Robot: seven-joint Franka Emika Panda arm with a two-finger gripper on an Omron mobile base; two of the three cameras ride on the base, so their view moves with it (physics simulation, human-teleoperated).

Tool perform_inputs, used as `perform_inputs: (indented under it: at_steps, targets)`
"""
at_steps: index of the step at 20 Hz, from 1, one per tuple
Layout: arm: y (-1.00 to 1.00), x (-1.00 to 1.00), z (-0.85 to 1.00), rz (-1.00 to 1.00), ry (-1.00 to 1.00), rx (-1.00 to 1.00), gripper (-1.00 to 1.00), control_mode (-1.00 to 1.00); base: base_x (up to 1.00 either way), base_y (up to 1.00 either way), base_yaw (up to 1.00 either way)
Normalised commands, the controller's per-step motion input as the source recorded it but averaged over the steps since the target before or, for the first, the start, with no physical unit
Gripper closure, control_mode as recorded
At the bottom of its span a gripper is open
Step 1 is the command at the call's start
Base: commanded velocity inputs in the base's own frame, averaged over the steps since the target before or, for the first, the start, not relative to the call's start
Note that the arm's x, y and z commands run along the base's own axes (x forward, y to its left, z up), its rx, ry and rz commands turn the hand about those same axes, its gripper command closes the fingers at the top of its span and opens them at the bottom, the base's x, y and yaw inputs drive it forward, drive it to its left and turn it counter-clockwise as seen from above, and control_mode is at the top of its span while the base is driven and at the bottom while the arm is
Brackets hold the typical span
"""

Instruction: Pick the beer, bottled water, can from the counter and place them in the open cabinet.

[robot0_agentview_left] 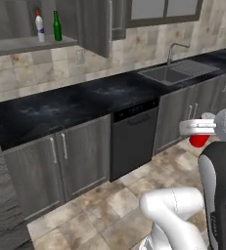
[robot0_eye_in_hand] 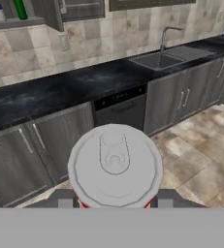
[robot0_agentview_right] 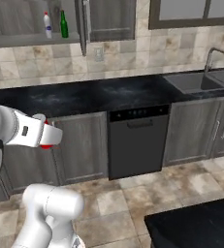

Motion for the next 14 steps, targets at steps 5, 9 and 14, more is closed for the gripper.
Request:
perform_inputs:
  at_steps: [5, 9, 14]
  targets:
    - [0.0, 0.0, 0.0, 0.0, 0.0, 0.0, 1.0, 1.0, -0.23, 0.03, 0.35]
    - [0.0, 0.0, 0.0, 0.0, 0.0, 0.0, 1.0, 1.0, -0.19, 0.01, 0.33]
    - [0.0, 0.0, 0.0, 0.0, 0.0, 0.0, 1.0, 1.0, -0.11, 0.07, 0.31]
